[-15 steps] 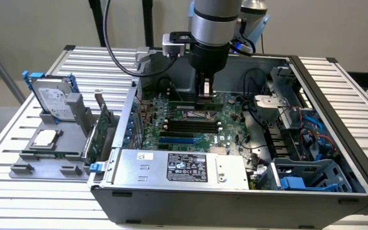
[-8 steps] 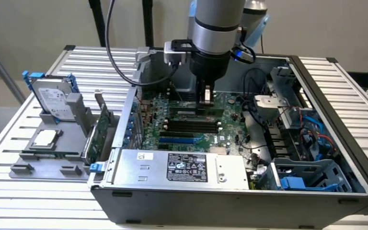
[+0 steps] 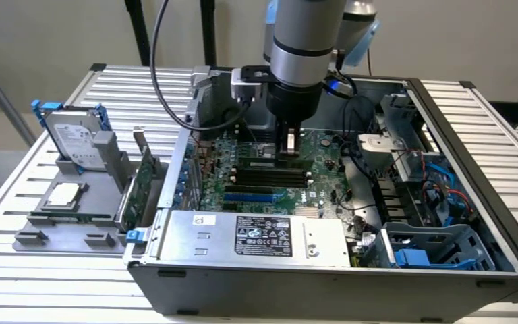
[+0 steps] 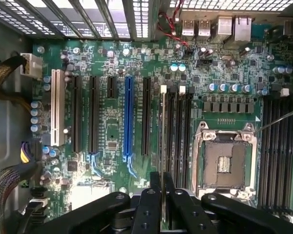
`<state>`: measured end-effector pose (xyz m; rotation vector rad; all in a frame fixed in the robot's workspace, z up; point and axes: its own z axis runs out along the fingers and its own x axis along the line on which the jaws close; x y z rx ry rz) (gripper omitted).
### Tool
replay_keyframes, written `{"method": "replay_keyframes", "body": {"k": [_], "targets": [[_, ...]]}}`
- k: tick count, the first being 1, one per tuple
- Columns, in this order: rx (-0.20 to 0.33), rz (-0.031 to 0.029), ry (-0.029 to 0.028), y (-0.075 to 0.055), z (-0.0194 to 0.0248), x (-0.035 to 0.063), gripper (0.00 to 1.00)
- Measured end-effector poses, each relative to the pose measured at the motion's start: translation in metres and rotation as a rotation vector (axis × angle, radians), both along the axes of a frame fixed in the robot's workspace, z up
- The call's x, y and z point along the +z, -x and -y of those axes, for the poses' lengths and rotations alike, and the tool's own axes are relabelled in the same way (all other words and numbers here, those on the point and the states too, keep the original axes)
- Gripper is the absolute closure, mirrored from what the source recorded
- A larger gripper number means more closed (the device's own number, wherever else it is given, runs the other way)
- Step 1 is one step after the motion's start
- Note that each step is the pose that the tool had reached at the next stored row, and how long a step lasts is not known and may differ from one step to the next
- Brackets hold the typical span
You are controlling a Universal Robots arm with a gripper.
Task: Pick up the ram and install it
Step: 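Insert the ram into the slot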
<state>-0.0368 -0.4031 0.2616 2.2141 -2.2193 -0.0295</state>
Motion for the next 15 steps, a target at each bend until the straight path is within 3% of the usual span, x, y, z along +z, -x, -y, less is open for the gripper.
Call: {"method": "replay_keyframes", "body": {"k": [5, 15], "targets": [[-0.001, -0.0001, 0.0034, 0.000, 0.0000, -0.0089, 1.00], [-0.001, 0.0000, 0.0171, 0.002, -0.0037, -0.0273, 1.00]]}}
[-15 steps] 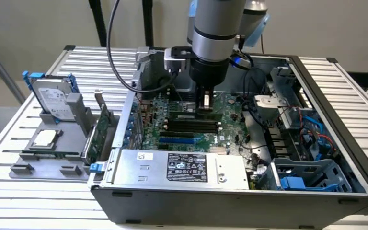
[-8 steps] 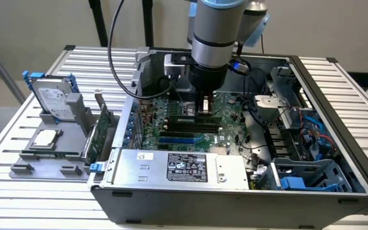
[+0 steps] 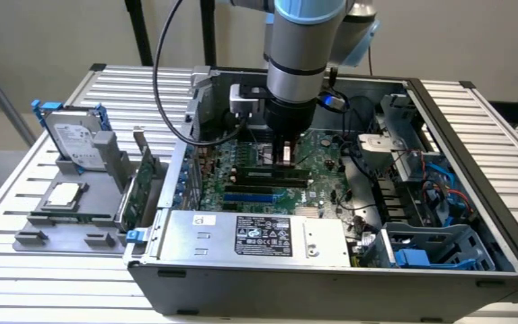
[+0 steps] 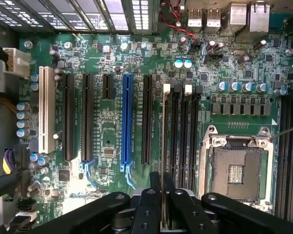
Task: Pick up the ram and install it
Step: 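Insert the ram into the slot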
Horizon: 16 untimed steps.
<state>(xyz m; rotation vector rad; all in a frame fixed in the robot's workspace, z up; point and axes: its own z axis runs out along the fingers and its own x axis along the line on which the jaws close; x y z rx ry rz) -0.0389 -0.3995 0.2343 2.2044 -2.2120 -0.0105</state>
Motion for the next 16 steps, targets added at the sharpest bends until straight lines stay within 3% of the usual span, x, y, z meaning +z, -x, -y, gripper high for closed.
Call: {"method": "replay_keyframes", "body": {"k": [9, 16], "targets": [[0.000, 0.0001, 0.0043, 0.0000, -0.0045, -0.0045, 1.00], [0.000, 0.0007, 0.0085, 0.0000, -0.0047, -0.0061, 1.00]]}}
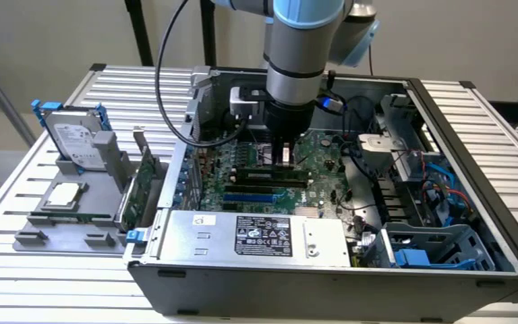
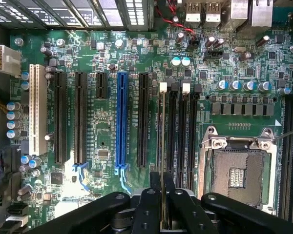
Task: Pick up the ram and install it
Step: 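Insert the ram into the slot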
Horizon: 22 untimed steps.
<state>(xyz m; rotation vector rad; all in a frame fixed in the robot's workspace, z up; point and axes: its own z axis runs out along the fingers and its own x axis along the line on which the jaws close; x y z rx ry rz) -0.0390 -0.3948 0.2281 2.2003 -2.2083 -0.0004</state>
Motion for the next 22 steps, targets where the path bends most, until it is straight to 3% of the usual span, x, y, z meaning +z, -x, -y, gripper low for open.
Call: {"method": "replay_keyframes", "body": {"k": [22], "targets": [[-0.010, 0.0027, 0.0034, 0.0005, -0.0023, -0.0057, 1.00]]}}
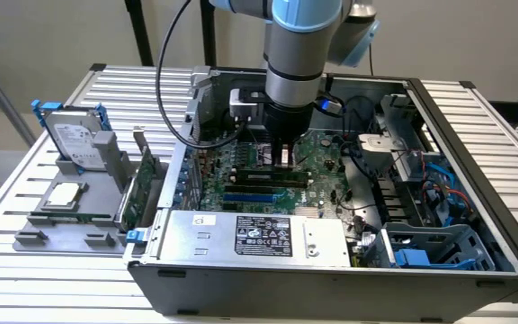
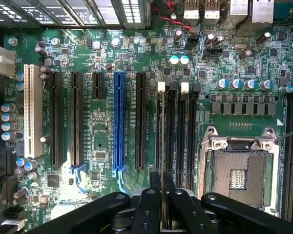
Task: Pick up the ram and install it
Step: 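Insert the ram into the slot, then press down the ram until it locks into place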
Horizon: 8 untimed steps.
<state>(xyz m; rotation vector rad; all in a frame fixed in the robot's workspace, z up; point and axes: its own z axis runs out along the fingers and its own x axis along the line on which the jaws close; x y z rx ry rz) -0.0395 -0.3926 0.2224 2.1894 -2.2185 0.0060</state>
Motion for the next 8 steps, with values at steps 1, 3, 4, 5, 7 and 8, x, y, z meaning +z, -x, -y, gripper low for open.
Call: {"method": "replay_keyframes", "body": {"k": [1, 3, 4, 5, 7, 8], "targets": [[0.000, 0.0000, 0.0001, 0.0000, 0.0000, -0.0006, 1.00], [0.000, 0.0000, 0.0002, 0.0000, 0.0000, -0.0018, 1.00], [0.000, 0.0000, 0.0002, 0.0000, 0.0000, -0.0023, 1.00], [0.000, 0.0002, 0.0001, 0.0000, 0.0000, -0.0026, 1.00], [0.000, -0.0001, 0.0003, 0.0000, 0.0000, -0.0026, 0.00], [0.000, 0.0000, 0.0003, 0.0000, 0.0000, -0.0022, 0.00]]}}
